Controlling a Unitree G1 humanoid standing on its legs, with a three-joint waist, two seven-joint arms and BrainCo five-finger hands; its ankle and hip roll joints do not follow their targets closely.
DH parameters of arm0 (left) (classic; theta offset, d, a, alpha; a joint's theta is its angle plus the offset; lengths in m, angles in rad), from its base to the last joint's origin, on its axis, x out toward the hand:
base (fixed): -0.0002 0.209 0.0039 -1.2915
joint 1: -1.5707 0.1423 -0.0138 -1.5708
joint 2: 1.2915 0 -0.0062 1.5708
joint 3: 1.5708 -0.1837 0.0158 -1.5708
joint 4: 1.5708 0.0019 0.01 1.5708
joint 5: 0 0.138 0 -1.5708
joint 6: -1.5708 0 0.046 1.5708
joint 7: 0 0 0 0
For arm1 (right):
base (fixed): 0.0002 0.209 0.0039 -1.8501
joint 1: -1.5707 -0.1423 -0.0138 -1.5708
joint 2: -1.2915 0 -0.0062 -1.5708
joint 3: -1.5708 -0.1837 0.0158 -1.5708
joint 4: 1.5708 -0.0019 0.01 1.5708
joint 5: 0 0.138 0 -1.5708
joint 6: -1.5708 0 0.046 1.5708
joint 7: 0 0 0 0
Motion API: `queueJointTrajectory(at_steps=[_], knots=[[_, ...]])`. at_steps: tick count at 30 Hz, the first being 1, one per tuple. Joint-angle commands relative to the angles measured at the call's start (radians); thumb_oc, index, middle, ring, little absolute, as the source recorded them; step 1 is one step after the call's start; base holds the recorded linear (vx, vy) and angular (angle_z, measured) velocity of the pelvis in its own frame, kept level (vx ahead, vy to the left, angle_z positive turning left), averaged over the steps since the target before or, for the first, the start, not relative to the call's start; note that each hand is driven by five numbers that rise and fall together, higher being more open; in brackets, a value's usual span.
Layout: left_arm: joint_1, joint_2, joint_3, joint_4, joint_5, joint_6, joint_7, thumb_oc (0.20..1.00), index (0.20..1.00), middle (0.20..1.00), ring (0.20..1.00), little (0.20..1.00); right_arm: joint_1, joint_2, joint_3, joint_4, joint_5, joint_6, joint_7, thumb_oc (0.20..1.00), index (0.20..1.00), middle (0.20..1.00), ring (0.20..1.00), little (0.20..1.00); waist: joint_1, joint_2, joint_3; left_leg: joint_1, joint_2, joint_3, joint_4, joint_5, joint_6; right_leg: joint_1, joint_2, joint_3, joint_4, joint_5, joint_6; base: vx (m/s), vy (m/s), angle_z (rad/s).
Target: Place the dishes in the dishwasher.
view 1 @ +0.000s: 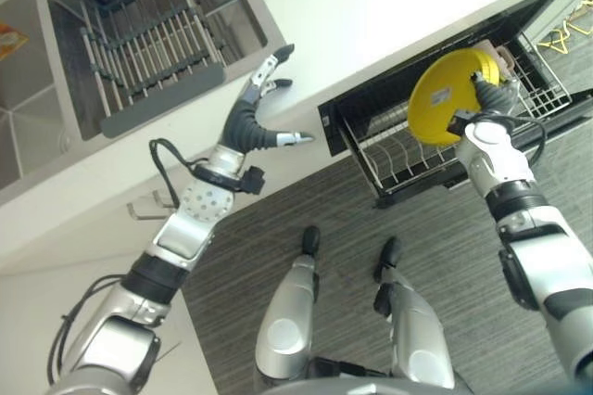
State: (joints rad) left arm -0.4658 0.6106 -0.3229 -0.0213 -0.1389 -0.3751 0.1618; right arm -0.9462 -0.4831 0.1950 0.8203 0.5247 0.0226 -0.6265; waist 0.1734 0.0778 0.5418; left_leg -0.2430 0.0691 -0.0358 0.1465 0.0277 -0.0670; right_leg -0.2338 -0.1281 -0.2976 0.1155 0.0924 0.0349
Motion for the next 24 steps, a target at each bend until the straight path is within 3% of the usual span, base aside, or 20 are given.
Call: queueJointTrajectory(at_steps=[1,17,19,20,21,24], knots=[[0.006,0.061,-0.010,-0.027,-0.037,-0.009,0.007,1.000,1.000,1.000,1.000,1.000,-0.124,-0.048,0.047,-0.020,-0.034,-0.046,0.000,0.200,0.200,0.200,0.200,0.200,0.023,-0.023,-0.022,-0.030,-0.038,0.074,-0.014,0.036,0.076,0.009,-0.049,0.008,0.125,-0.071,0.056,-0.02,-0.012,0.19],[-0.040,0.122,-0.026,-0.036,-0.062,-0.002,0.020,1.000,1.000,1.000,1.000,1.000,-0.312,-0.092,0.136,0.119,-0.024,-0.108,0.056,0.200,0.200,0.200,0.200,0.200,0.050,-0.020,-0.022,-0.168,-0.042,0.070,-0.010,0.051,0.072,-0.126,-0.045,0.011,0.142,-0.053,0.067,0.00,0.000,0.01],[-0.033,0.125,-0.024,-0.046,-0.062,0.000,0.025,1.000,1.000,1.000,1.000,1.000,-0.320,-0.097,0.148,0.106,-0.203,-0.096,0.052,0.200,0.200,0.200,0.200,0.200,0.049,-0.021,-0.022,-0.183,-0.040,0.072,-0.009,0.054,0.070,-0.141,-0.043,0.012,0.142,-0.052,0.069,0.00,0.000,0.00],[-0.022,0.130,-0.027,-0.048,-0.062,-0.022,0.030,1.000,1.000,1.000,1.000,1.000,-0.358,-0.130,0.257,0.071,-0.452,-0.029,0.087,0.200,0.200,0.200,0.200,0.200,0.050,-0.024,-0.022,-0.201,-0.040,0.070,-0.003,0.058,0.068,-0.154,-0.044,0.012,0.139,-0.045,0.071,-0.01,-0.033,-0.04],[-0.017,0.147,-0.025,-0.053,-0.069,-0.034,0.025,1.000,1.000,1.000,1.000,1.000,-0.367,-0.160,0.341,0.060,-0.627,-0.029,0.119,0.200,0.200,0.200,0.200,0.200,0.055,-0.033,-0.022,-0.210,-0.040,0.066,0.003,0.057,0.068,-0.157,-0.045,0.007,0.137,-0.040,0.073,0.01,-0.072,-0.02],[-0.006,0.196,-0.034,-0.050,-0.073,-0.062,0.024,1.000,1.000,1.000,1.000,1.000,-0.411,-0.207,0.532,0.045,-0.828,-0.032,0.126,0.200,0.200,0.200,0.200,0.200,0.069,-0.055,-0.022,-0.226,-0.035,0.054,0.005,0.062,0.067,-0.155,-0.045,-0.008,0.121,-0.024,0.082,0.00,-0.133,0.02]])
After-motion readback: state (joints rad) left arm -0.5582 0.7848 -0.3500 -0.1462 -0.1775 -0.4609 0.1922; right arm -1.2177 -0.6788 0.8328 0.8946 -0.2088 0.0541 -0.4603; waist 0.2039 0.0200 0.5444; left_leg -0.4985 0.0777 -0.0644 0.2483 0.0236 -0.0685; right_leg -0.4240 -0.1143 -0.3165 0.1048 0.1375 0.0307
